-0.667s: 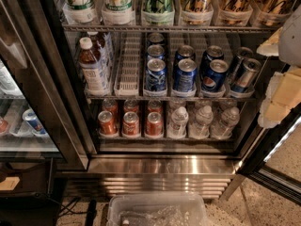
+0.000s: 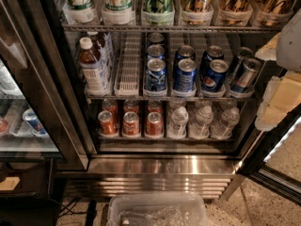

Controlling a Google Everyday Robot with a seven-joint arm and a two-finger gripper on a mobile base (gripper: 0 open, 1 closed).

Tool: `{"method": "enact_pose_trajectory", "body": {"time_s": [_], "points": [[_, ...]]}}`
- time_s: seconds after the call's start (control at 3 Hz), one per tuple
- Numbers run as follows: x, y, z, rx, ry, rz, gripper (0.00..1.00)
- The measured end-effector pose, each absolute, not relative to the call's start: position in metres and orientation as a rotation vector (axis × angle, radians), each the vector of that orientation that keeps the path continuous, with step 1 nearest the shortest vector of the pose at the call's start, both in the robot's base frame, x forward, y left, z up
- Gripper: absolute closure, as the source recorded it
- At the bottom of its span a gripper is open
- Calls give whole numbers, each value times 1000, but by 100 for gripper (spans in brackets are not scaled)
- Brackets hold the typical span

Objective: Pick coke can from bottom shelf of fridge

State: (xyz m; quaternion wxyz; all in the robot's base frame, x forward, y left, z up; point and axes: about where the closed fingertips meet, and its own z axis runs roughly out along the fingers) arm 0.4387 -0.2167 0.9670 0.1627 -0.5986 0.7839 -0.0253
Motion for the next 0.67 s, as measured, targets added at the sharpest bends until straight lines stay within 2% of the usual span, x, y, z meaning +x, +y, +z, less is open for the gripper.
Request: {"method": "enact_pose_trajectory", "body": {"time_s": [0.67], "points": [[433, -214, 889, -1765, 2117, -63, 0]]}}
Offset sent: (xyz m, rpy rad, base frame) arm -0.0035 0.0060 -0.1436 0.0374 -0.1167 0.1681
